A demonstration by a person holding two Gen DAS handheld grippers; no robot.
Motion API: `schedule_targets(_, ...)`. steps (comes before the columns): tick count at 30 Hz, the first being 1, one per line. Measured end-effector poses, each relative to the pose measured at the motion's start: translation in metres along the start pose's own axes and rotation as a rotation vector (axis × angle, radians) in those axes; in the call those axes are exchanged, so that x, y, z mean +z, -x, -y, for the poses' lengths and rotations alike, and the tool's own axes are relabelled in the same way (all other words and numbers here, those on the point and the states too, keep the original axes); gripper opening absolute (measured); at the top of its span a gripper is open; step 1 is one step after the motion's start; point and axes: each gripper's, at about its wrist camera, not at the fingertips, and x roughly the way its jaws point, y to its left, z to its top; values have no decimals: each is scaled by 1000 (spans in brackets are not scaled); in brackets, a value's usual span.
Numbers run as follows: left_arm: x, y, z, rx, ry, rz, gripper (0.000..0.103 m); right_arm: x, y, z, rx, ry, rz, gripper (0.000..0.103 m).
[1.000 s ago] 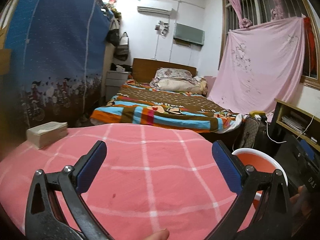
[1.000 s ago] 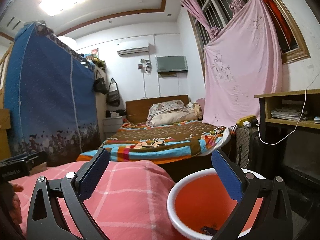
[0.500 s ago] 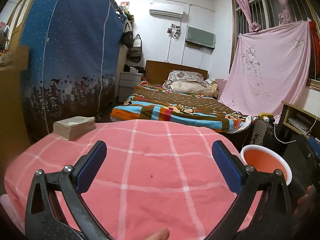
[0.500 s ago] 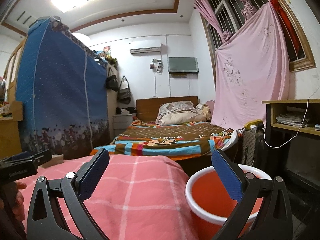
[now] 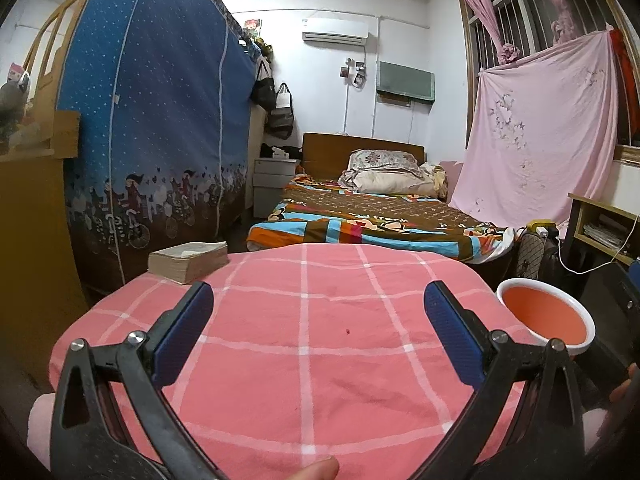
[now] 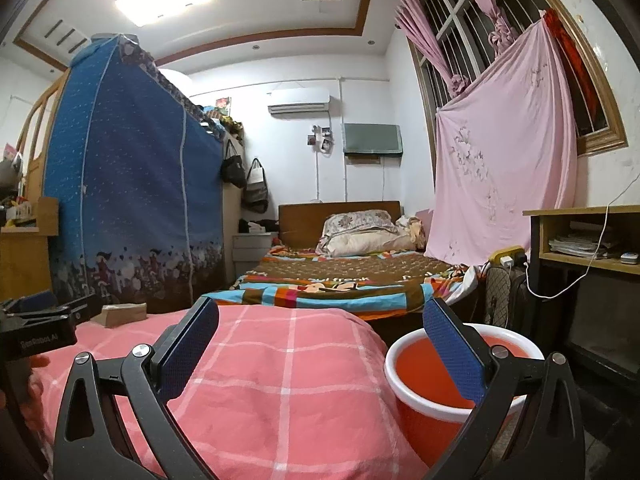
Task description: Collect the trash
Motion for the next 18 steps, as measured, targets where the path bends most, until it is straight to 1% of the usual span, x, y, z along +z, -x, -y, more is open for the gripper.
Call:
schedule_targets(8,-10,9,-6,14,-21,-8,90,-11,13,-9,-3,17,-4,103)
schedule_targets(18,-26,17,-8,23,-33,-11,90,-32,17,-14,-7,15,-37,103)
